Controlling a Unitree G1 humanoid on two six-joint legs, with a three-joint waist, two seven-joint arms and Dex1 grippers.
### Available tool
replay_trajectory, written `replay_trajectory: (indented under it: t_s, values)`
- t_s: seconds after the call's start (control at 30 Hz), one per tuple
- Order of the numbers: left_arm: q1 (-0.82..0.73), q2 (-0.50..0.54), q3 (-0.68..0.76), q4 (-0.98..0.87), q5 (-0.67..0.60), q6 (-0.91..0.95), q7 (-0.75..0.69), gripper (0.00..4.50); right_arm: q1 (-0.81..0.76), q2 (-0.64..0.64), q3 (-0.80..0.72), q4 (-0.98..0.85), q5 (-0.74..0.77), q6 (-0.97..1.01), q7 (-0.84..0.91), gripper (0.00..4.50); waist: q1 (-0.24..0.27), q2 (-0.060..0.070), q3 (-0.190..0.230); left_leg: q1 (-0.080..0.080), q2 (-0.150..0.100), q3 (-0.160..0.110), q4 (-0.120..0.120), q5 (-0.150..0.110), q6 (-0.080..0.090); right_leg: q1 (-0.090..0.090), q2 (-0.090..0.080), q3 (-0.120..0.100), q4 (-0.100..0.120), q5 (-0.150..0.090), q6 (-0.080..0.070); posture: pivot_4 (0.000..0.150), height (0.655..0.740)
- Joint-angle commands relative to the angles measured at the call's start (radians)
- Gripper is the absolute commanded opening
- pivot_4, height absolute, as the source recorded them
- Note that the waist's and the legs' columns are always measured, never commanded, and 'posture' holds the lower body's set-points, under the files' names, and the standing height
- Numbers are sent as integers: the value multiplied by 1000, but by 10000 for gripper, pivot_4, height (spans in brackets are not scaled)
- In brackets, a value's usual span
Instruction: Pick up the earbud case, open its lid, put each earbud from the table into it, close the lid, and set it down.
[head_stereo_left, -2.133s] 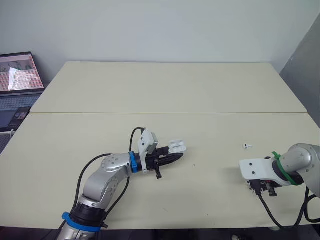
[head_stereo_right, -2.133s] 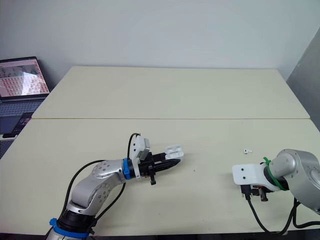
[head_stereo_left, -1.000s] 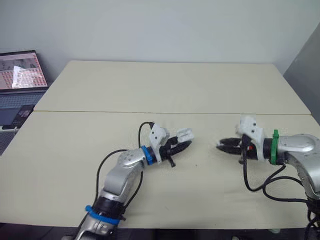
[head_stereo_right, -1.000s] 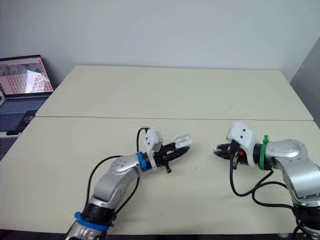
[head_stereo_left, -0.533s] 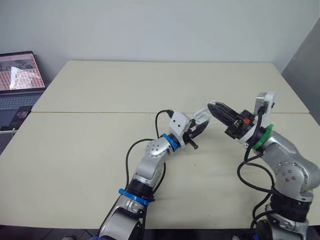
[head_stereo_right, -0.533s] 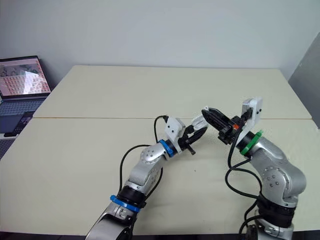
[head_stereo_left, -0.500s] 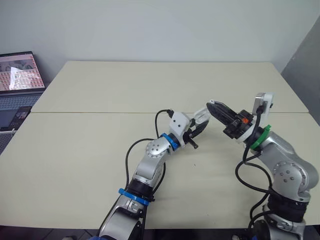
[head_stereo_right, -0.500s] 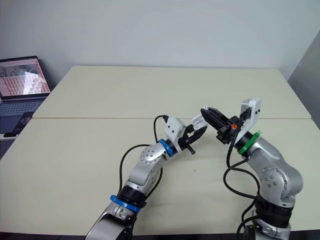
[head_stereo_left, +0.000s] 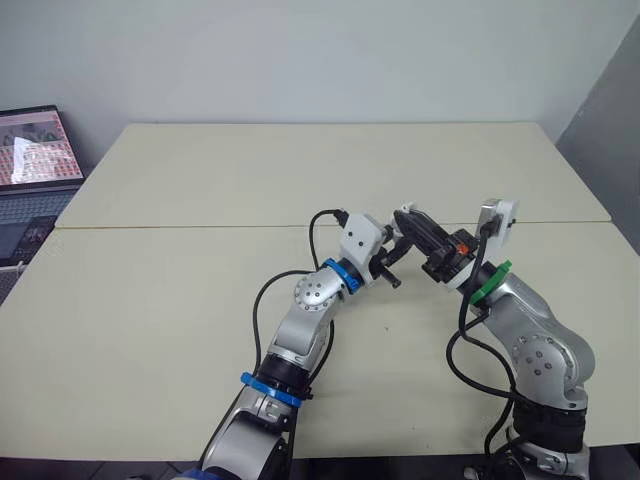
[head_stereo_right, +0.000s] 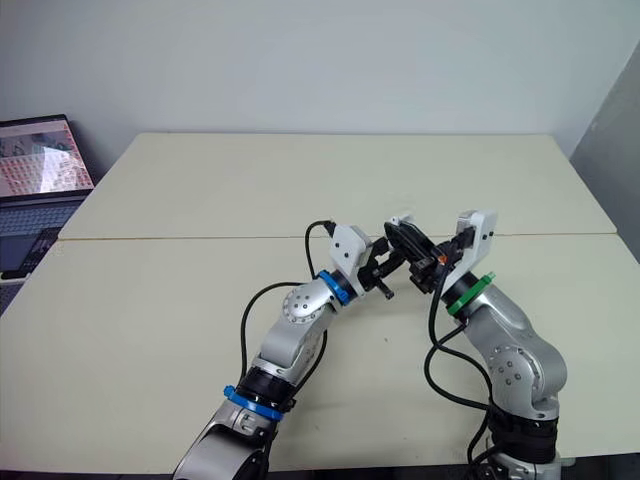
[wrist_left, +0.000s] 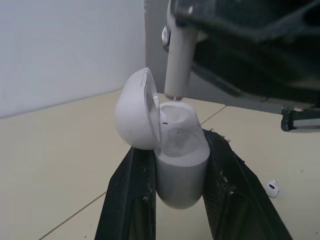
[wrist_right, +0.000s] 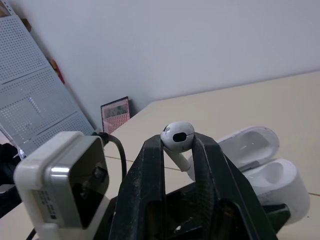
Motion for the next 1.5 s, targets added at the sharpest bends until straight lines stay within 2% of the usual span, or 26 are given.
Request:
replay_trajectory:
  t_s: [0.03,0.77,1.13,1.17,1.33,1.5]
  values:
    - [-5,-4,12,-59,-24,7,0,8069,17,-11,12,-1,1,-44,-4,3936,0,0,0,0,0,0,0,0,0,0,0,0,0,0,0,1500,7400]
    - [23,-14,-9,-116,-43,41,-12,8069,72,-69,98,31,-19,-100,-28,3936,0,0,0,0,0,0,0,0,0,0,0,1,0,0,0,1500,7400]
    - [25,-11,-9,-123,-44,51,-16,8069,70,-86,101,39,-6,-113,-32,42959,1,0,0,0,0,0,0,0,0,0,0,1,0,0,0,1500,7400]
    - [25,-11,-9,-124,-44,52,-16,8069,70,-86,99,38,-4,-115,-34,44789,1,0,0,0,0,0,0,0,0,0,0,1,0,0,0,1500,7400]
    - [30,-8,-7,-124,-45,54,-20,8069,64,-92,70,14,35,-124,-28,44789,1,0,0,0,0,0,0,0,0,0,0,1,0,0,0,1500,7400]
    - [48,25,9,-137,-54,78,-37,8069,53,-192,-33,0,132,-77,6,44789,2,0,0,-1,0,0,0,0,0,0,0,1,-1,0,0,1500,7400]
